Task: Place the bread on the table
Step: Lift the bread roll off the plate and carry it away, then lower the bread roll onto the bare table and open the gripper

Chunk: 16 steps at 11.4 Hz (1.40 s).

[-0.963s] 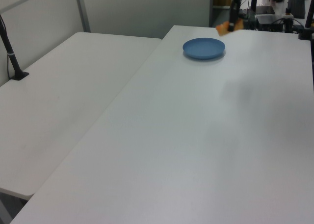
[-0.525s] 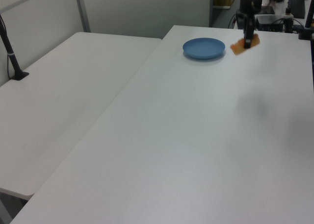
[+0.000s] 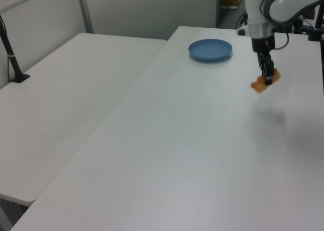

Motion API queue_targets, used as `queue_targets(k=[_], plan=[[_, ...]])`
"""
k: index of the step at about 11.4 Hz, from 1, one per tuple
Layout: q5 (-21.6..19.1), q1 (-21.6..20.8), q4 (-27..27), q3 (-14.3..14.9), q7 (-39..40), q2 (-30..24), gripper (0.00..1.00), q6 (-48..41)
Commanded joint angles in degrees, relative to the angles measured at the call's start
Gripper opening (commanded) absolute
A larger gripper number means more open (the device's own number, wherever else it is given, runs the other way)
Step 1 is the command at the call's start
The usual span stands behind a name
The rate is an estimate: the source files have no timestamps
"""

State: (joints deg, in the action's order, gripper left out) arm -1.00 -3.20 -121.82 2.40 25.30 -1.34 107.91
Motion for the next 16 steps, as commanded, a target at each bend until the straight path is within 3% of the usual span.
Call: queue_targets(k=[1, 6, 11, 13, 15, 16], plan=[[1.4, -0.3, -4.3, -1.6, -4.9, 1.2, 0.46, 9.0], [2.1, -0.3, -11.2, -3.3, -11.4, 2.6, 0.47, 26.5], [5.1, -0.3, -13.6, -5.6, -19.2, 5.3, 0.49, 33.1], [5.1, -0.3, -13.3, -5.7, -21.3, 5.1, 0.66, 30.2], [5.1, -0.3, -12.0, -6.0, -24.1, 4.7, 0.98, 26.5], [5.0, -0.2, -10.1, -6.9, -25.6, 4.6, 1.0, 23.8]])
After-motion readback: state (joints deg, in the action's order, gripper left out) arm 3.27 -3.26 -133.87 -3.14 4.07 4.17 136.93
